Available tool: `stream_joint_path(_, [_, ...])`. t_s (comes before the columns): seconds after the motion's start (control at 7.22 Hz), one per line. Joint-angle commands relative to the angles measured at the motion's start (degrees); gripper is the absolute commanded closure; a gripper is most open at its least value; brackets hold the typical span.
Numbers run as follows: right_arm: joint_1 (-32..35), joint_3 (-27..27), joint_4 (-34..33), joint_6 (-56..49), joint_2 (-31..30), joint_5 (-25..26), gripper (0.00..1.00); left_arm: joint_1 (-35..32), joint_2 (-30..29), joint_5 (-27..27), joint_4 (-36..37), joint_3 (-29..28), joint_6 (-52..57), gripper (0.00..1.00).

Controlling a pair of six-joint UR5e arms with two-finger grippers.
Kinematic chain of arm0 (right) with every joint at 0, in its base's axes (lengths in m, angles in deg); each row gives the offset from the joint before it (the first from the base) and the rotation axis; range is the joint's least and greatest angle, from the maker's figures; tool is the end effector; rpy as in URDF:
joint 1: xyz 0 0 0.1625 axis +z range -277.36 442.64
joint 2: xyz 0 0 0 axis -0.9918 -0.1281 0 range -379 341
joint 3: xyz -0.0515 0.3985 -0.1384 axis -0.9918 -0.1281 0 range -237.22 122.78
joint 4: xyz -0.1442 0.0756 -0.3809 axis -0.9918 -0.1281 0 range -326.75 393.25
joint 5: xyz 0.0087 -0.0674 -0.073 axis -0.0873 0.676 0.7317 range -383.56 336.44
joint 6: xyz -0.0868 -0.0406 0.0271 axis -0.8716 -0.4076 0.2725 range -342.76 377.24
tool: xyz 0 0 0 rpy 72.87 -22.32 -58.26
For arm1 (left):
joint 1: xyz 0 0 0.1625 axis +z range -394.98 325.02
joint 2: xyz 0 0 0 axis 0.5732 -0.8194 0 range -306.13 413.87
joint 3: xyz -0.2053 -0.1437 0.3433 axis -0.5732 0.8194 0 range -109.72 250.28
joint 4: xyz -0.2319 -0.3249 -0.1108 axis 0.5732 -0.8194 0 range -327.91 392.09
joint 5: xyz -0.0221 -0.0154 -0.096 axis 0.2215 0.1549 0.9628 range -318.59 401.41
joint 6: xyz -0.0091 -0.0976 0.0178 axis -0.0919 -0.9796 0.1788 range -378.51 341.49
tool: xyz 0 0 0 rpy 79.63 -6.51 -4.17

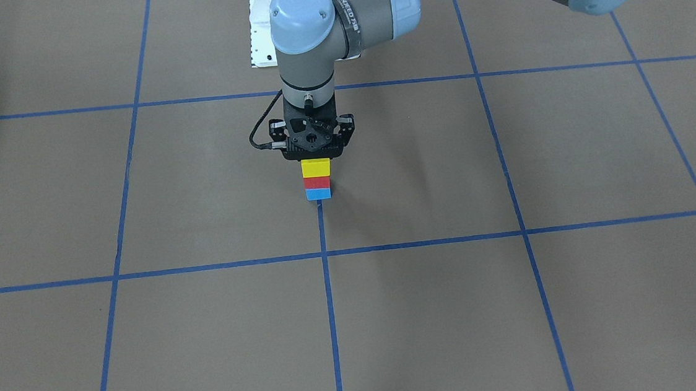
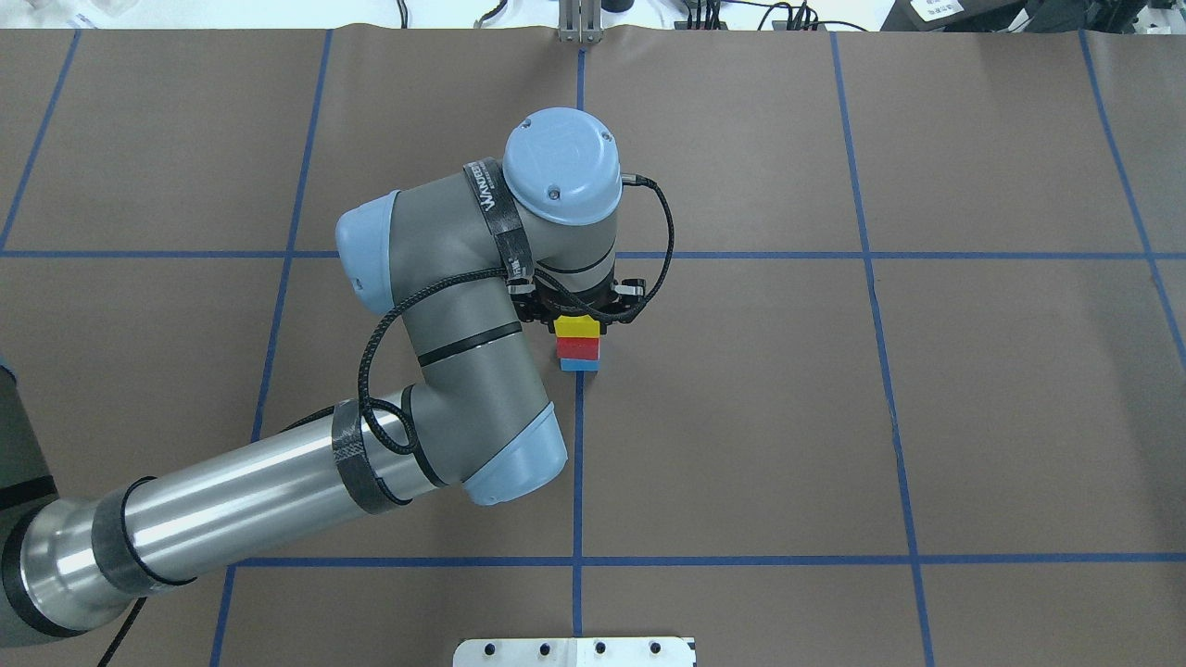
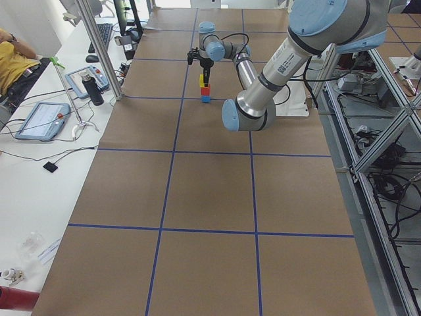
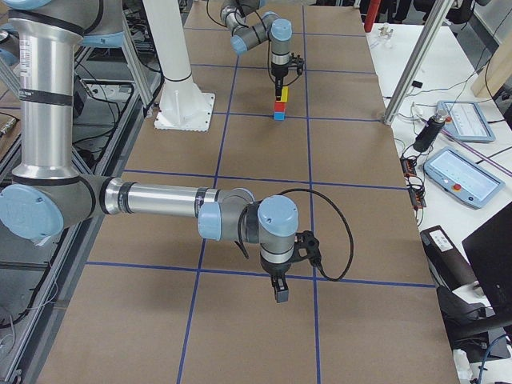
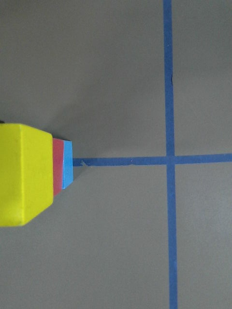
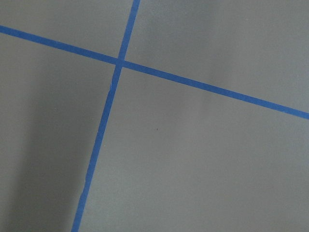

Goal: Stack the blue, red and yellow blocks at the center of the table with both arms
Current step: 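Lower the yellow cube onto the red cube and open the left gripper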

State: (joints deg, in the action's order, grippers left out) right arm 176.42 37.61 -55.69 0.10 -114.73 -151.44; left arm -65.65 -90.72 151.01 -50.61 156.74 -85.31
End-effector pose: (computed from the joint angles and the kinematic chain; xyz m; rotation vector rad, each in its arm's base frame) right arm 0.1017 -0.4440 0.6699 0.1230 -0.6510 -0.2256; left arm 0.5768 -0.4583 0.1026 0.0524 0.8206 0.0076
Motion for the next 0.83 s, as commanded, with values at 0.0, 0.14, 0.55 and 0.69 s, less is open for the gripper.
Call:
stream_joint_path(0.0, [0.0, 0.0, 0.0, 0.0, 0.0, 0.0, 0.00, 0.0, 0.2, -0.1, 0.0, -0.1, 0.0, 0.62])
stream_joint_path(0.14, [0.0, 0.0, 0.0, 0.0, 0.0, 0.0, 0.00, 0.0, 0.3, 0.0, 0.1, -0.1, 1.8, 0.52])
stream_joint_path(0.55, [0.0, -0.1, 0.0, 0.0, 0.3, 0.1, 0.00, 0.2, 0.3, -0.1, 0.1, -0.1, 2.3, 0.45])
stream_joint_path(0.69, [0.0, -0.1, 0.0, 0.1, 0.5, 0.1, 0.00, 0.3, 0.3, 0.0, 0.1, -0.1, 2.3, 0.41])
